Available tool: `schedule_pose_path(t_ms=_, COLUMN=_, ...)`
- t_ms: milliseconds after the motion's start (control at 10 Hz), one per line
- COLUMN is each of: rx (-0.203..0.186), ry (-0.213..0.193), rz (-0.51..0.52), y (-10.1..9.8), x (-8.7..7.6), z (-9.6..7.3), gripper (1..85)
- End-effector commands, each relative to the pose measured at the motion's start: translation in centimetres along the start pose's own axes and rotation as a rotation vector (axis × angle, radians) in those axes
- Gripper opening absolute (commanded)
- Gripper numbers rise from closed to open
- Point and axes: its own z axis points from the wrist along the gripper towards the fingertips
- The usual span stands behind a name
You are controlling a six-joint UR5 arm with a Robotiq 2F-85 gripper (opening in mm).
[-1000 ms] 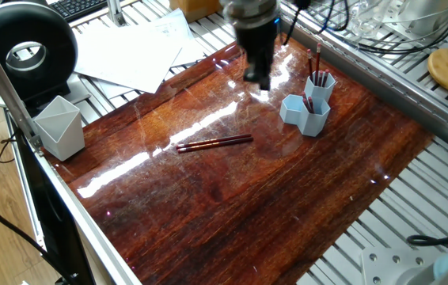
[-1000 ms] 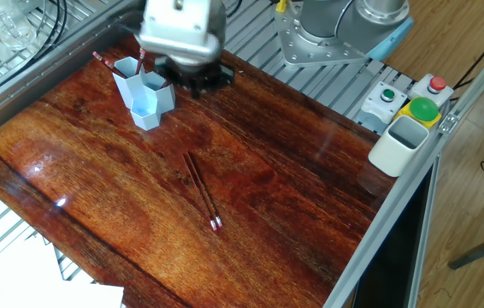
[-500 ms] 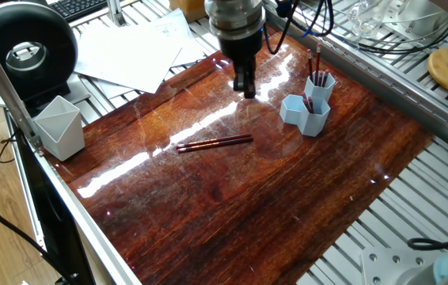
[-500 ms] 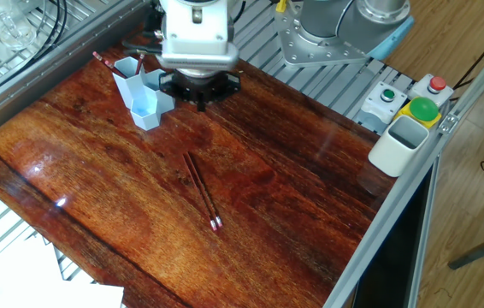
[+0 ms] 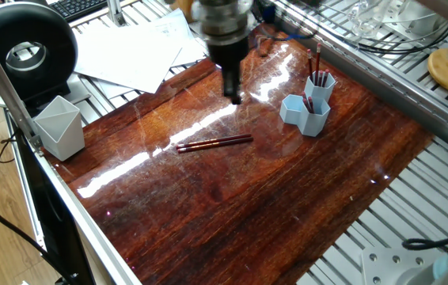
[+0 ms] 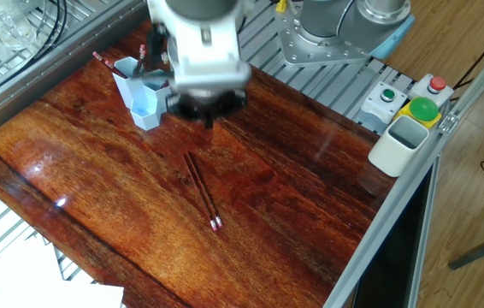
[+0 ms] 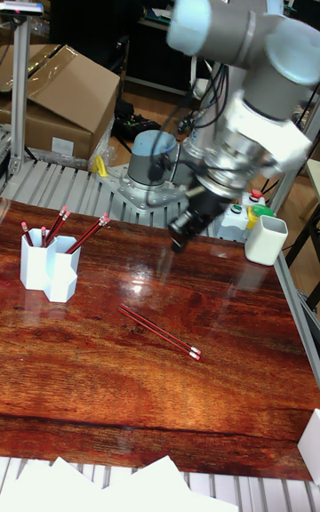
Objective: Put the pen into the pen holder
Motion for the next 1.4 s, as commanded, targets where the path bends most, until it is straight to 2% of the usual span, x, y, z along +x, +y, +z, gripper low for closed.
schedule_pose_path(t_ms=0, rx=0.019, ry=-0.034, rz=-0.022, y=-0.2, x=-6.4, z=-0.8, gripper=1.0)
schedule_pose_path(t_ms=100, rx=-0.01, ry=-0.064, rz=-0.02, y=0.7, x=-7.7, z=-1.3, gripper=1.0)
schedule_pose_path(t_ms=400, rx=-0.01, ry=-0.052, rz=-0.005, y=0.5, x=-7.2, z=-1.2, gripper=1.0)
schedule_pose_path(t_ms=500, rx=-0.031, ry=-0.026, rz=-0.008, y=1.1, x=-6.5, z=-1.2, gripper=1.0)
schedule_pose_path(t_ms=700, rx=-0.098, ry=0.06, rz=-0.043, y=2.8, x=-4.2, z=-1.3, gripper=1.0)
schedule_pose_path(t_ms=800, rx=-0.091, ry=0.113, rz=-0.069, y=2.5, x=-2.8, z=-1.4, gripper=1.0)
schedule_pose_path(t_ms=900, rx=-0.1, ry=0.123, rz=-0.068, y=2.7, x=-2.6, z=-1.5, gripper=1.0)
schedule_pose_path(t_ms=1000, rx=-0.101, ry=0.116, rz=-0.087, y=2.7, x=-2.7, z=-1.4, gripper=1.0)
schedule_pose_path(t_ms=1100, rx=-0.088, ry=0.118, rz=-0.109, y=2.4, x=-2.7, z=-1.4, gripper=1.0)
schedule_pose_path(t_ms=1300, rx=-0.084, ry=0.082, rz=-0.13, y=1.5, x=-7.9, z=4.5, gripper=1.0)
